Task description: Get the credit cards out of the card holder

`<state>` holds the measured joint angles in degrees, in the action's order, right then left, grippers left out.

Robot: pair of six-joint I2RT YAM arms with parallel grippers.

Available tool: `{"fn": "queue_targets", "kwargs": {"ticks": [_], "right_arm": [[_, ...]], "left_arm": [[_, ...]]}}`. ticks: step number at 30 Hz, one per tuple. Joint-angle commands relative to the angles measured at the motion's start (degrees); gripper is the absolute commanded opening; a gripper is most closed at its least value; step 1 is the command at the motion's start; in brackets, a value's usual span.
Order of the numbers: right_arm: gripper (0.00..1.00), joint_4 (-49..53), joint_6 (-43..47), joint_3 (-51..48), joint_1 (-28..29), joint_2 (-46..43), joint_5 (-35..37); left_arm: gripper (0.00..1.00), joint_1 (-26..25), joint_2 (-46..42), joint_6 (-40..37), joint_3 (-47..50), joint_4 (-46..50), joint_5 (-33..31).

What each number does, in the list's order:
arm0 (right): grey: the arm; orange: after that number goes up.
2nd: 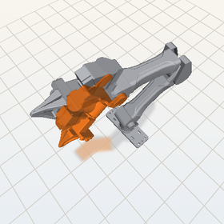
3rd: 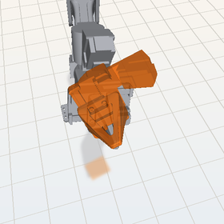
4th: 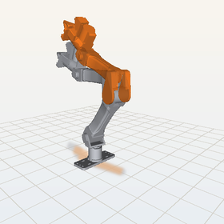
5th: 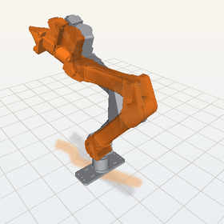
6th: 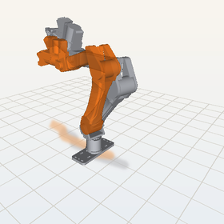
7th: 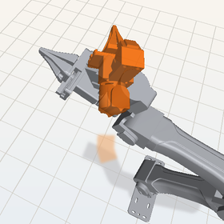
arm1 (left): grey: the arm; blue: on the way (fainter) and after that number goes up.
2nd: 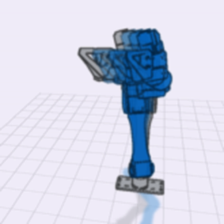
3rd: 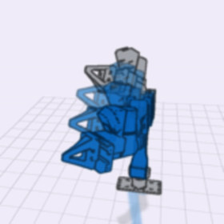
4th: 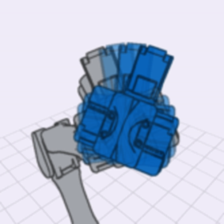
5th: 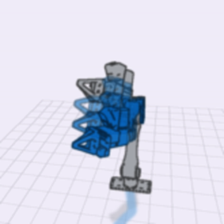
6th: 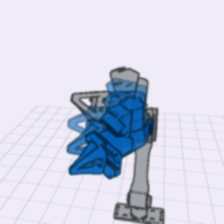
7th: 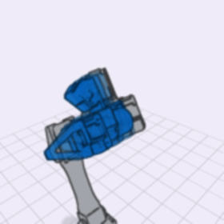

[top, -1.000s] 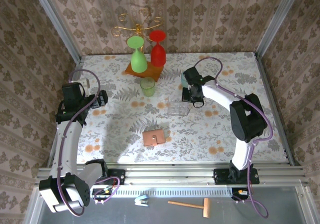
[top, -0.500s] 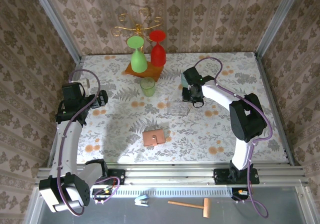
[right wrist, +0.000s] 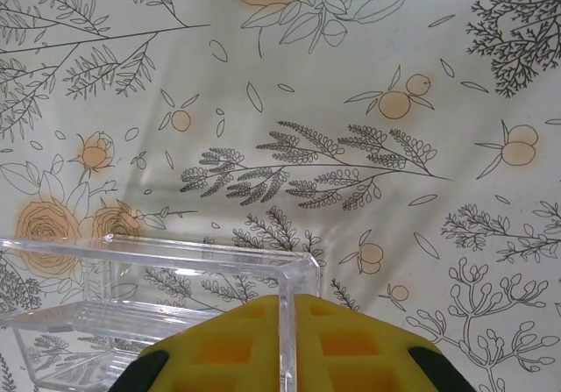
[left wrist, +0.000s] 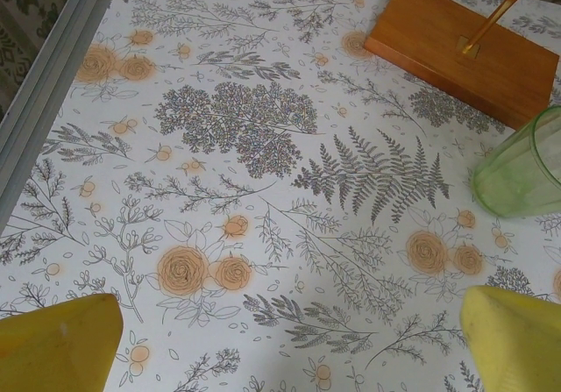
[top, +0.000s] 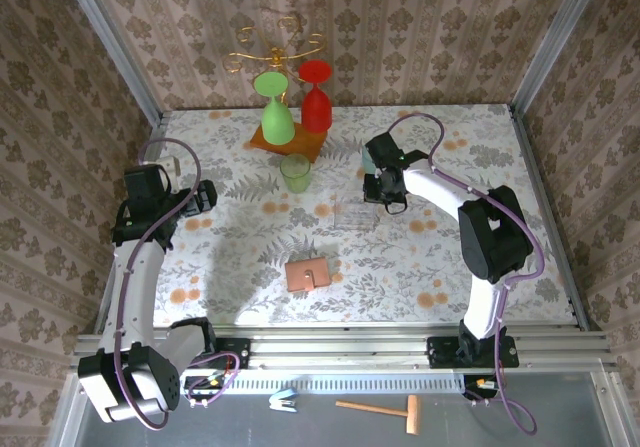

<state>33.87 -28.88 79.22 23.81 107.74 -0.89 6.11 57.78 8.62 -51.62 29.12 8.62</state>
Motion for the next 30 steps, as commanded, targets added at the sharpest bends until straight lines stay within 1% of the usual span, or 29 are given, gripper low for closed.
{"fn": "queue_targets", "kwargs": {"ticks": [1,14,23,26,30], "right_arm": [[0.1,0.8,1.5,2.5,0.4,1.4,-1.2],[0.1,1.6,3.6,4.4,0.4,3.4,-1.6],[0.21,3.3,3.1,4.4,0.4,0.3,-0.5],[0.25,4.0,2.9,3.4,0.4,-2.8,-0.2],[0.29,4.9,2.8,0.6,0.4,-7.7,-1.1]], "left_arm": [[1.0,0.5,0.2,0.6,0.6,-0.6,0.8],[1.0,0.5,0.5,0.5,0.6,-0.5,1.0],[1.0,0.3,1.4,0.8,0.4,-0.6,3.7],[1.0,-1.3,1.9,1.6,0.2,-0.6,4.7],[0.98,-6.2,2.6,4.5,0.0,-0.3,6.6]]}}
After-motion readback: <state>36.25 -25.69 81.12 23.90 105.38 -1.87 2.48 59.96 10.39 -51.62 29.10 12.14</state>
